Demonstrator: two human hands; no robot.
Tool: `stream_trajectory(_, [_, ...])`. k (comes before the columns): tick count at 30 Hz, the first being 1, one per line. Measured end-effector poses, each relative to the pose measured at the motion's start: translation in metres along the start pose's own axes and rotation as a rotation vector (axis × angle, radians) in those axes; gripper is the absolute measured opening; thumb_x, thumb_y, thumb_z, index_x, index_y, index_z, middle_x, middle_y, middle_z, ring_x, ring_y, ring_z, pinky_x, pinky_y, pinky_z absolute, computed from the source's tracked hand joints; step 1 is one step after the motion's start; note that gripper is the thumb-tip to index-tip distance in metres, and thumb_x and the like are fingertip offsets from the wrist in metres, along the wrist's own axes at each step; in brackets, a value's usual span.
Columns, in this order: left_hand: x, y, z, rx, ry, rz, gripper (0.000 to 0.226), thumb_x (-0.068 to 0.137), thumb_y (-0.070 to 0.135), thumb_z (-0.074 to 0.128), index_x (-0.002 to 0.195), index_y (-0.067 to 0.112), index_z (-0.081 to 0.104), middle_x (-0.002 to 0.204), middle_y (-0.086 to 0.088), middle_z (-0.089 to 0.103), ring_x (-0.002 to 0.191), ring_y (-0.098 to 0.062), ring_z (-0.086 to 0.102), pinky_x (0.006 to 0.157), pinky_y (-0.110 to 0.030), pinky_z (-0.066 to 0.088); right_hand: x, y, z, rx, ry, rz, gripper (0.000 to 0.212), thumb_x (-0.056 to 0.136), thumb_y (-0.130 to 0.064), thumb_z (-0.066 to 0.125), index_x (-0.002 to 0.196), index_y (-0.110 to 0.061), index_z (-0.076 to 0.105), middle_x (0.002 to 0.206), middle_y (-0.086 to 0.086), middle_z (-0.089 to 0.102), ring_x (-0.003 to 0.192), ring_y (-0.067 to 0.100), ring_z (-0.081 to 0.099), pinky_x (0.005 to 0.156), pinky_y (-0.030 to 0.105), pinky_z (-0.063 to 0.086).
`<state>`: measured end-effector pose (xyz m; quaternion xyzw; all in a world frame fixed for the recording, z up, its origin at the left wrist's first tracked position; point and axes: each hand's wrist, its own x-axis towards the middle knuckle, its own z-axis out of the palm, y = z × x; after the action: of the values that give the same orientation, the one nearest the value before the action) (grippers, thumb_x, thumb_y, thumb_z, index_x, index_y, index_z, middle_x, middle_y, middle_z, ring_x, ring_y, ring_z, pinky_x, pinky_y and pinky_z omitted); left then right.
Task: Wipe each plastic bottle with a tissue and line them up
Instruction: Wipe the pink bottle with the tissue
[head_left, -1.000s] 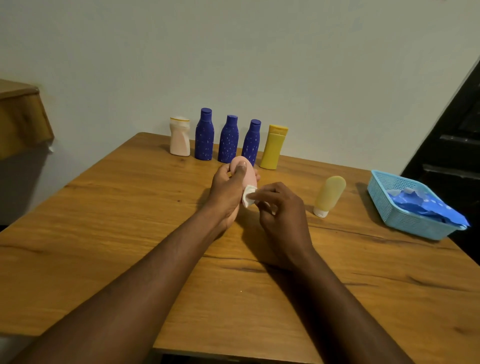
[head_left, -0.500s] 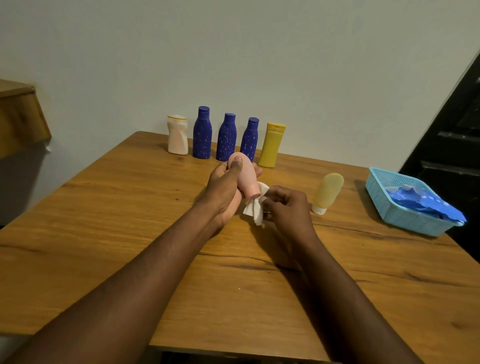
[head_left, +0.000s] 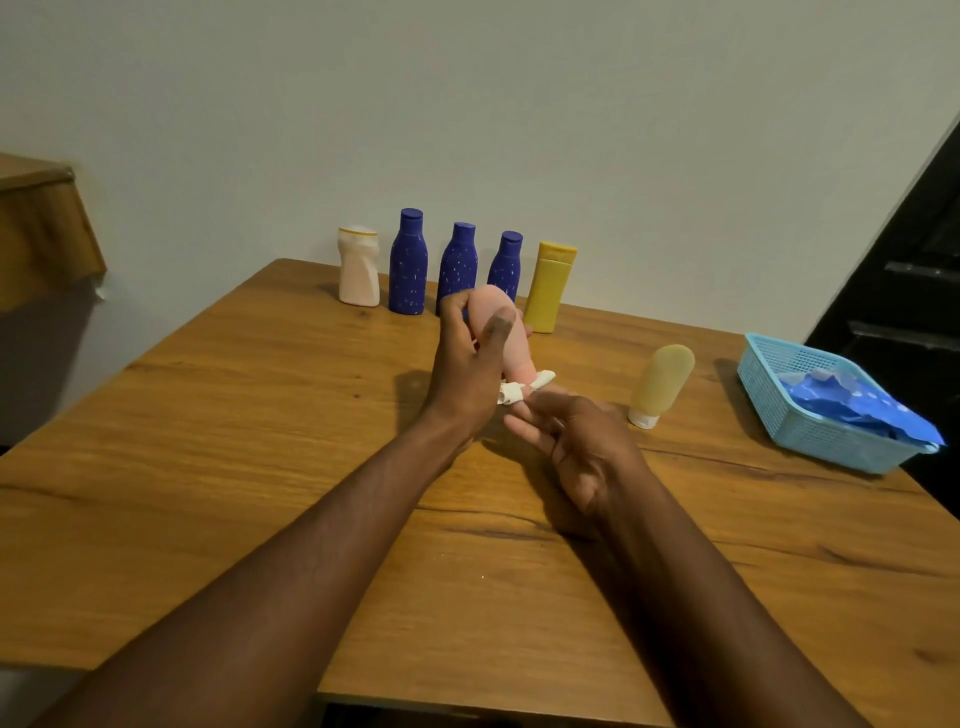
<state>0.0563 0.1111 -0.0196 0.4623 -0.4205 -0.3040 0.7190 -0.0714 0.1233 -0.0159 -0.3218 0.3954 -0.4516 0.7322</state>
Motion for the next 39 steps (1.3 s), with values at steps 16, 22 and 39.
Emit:
stream_trajectory(16, [-0.001, -0.006, -0.007, 0.075, 0.064, -0.029, 0.038, 0.102, 0.033, 0.058, 0.133, 0.036, 0.036, 0.144, -0.002, 0.049, 0.120, -0.025, 0.063, 0.088, -0.050, 0.062, -0.007, 0.005, -0.001, -0.612, 0.102, -0.509, 0.023, 0.094, -0.006, 0.063, 0.104, -0.018, 0.079, 0.087, -0.005, 0.079, 0.080, 0.012, 0.074, 0.074, 0.038, 0.063])
stream_trajectory(22, [-0.008, -0.009, -0.003, 0.106, -0.006, -0.047, 0.036, 0.105, 0.026, 0.055, 0.137, 0.032, 0.039, 0.134, 0.005, 0.050, 0.113, -0.013, 0.060, 0.089, -0.041, 0.062, 0.006, 0.007, -0.009, -1.218, 0.184, -0.933, 0.027, 0.091, -0.015, 0.065, 0.114, -0.024, 0.076, 0.102, -0.009, 0.073, 0.087, 0.007, 0.062, 0.077, 0.036, 0.057])
stream_trajectory(39, [-0.006, -0.002, -0.001, -0.278, -0.051, -0.191, 0.030, 0.106, 0.025, 0.053, 0.135, 0.025, 0.043, 0.127, -0.012, 0.068, 0.118, -0.026, 0.068, 0.098, -0.050, 0.057, 0.012, -0.004, -0.007, -0.059, -0.243, 0.018, 0.031, 0.097, 0.010, 0.043, 0.119, -0.001, 0.063, 0.112, 0.019, 0.070, 0.094, 0.024, 0.071, 0.082, 0.038, 0.062])
